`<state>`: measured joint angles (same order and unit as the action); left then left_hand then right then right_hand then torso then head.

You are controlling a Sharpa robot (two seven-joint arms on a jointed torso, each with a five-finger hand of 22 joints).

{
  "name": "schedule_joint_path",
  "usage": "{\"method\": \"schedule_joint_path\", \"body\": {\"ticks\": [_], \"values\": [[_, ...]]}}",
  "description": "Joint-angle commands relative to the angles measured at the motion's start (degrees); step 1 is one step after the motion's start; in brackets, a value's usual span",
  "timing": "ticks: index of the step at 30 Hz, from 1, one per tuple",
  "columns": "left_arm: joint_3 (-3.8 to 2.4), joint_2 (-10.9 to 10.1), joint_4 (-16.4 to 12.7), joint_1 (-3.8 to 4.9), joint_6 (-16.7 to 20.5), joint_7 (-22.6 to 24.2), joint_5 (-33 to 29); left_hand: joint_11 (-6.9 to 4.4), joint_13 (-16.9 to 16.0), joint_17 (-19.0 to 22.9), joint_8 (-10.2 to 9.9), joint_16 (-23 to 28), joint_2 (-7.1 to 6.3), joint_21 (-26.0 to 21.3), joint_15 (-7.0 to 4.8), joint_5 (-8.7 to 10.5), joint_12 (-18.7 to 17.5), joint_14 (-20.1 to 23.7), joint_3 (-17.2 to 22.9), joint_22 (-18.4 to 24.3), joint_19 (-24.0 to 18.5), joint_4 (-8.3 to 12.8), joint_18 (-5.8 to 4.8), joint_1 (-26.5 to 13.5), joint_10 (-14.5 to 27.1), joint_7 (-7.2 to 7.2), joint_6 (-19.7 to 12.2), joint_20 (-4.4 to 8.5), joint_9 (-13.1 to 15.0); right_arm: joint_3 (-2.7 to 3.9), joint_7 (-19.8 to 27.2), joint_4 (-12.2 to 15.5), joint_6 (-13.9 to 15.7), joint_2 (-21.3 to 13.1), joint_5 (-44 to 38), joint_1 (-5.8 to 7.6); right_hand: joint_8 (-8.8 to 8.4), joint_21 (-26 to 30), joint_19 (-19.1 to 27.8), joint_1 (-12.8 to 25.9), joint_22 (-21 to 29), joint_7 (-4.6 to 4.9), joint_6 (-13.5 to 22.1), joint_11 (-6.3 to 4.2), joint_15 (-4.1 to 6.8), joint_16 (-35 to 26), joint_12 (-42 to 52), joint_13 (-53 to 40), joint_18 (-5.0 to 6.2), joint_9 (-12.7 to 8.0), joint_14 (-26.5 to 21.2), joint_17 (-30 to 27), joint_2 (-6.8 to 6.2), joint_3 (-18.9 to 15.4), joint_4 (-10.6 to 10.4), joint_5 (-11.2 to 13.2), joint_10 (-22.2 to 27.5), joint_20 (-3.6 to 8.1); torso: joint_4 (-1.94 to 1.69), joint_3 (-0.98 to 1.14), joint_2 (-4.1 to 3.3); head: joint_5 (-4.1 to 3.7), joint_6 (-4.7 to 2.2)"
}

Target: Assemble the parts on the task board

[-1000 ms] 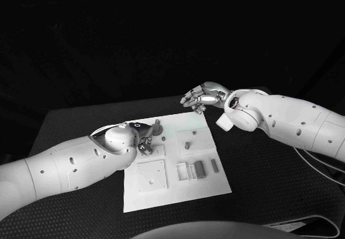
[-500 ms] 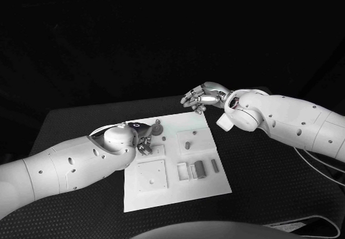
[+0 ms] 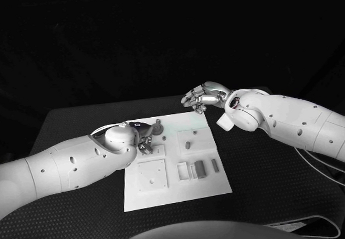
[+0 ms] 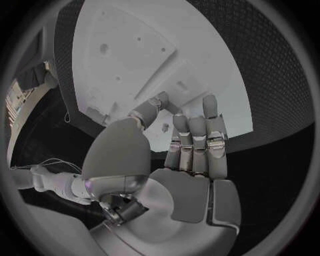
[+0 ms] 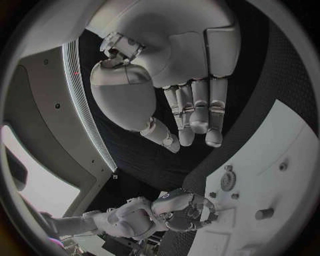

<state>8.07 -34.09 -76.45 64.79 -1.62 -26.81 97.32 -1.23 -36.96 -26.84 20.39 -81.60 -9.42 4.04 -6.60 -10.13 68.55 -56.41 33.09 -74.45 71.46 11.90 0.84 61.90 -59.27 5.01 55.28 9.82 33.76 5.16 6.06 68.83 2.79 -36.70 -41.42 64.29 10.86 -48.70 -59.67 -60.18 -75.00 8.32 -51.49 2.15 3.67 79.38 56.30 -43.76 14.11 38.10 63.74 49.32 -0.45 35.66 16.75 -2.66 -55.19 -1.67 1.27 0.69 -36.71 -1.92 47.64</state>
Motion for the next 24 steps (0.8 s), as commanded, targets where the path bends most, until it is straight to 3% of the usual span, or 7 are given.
{"method": "schedule_joint_path", "body": {"ticks": [1, 24], "values": [[0.0, 0.2, 0.2, 0.03, -0.4, 0.5, 0.1, 0.48, -0.1, -0.1, -0.2, 0.2, -0.37, -0.2, 0.09, -0.02, -0.1, 0.2, 0.2, 0.1, -0.3, -0.2, -0.84, 0.3, 0.1, 0.61, 0.1, -0.19, 0.0, 0.02, 0.3, 0.1, -0.8, 0.0, -0.4, -0.03, -0.16, 0.4, -0.4, 0.5, -0.7, 0.26, 0.2, 0.02, 0.37, -0.3, 0.3, 0.1, 0.89, -0.1, 0.0, -0.1, -0.1, -0.2, -0.1, -0.2, 0.1, 0.2, 0.03, 0.02, -0.01, 0.01, 0.06], [0.36, 0.8, 0.5, 0.03, -2.3, 0.7, 0.1, 0.62, -0.2, -0.1, -0.3, 0.3, -0.5, -0.3, 0.25, 0.16, -0.1, 0.4, 0.2, 0.1, -0.5, -0.1, -0.84, 0.4, 0.3, 0.74, 0.0, -0.25, 0.0, 0.02, 0.4, -0.1, -0.8, 0.1, -0.4, -0.04, -0.3, 0.4, -0.4, 0.6, -0.7, 0.32, 0.4, 0.08, 0.31, -0.3, 0.3, 0.1, 0.89, -0.2, 0.0, -0.1, -0.16, -0.2, -0.1, -0.2, 0.1, 0.2, 0.01, 0.01, -0.01, -0.11, 0.34]]}}
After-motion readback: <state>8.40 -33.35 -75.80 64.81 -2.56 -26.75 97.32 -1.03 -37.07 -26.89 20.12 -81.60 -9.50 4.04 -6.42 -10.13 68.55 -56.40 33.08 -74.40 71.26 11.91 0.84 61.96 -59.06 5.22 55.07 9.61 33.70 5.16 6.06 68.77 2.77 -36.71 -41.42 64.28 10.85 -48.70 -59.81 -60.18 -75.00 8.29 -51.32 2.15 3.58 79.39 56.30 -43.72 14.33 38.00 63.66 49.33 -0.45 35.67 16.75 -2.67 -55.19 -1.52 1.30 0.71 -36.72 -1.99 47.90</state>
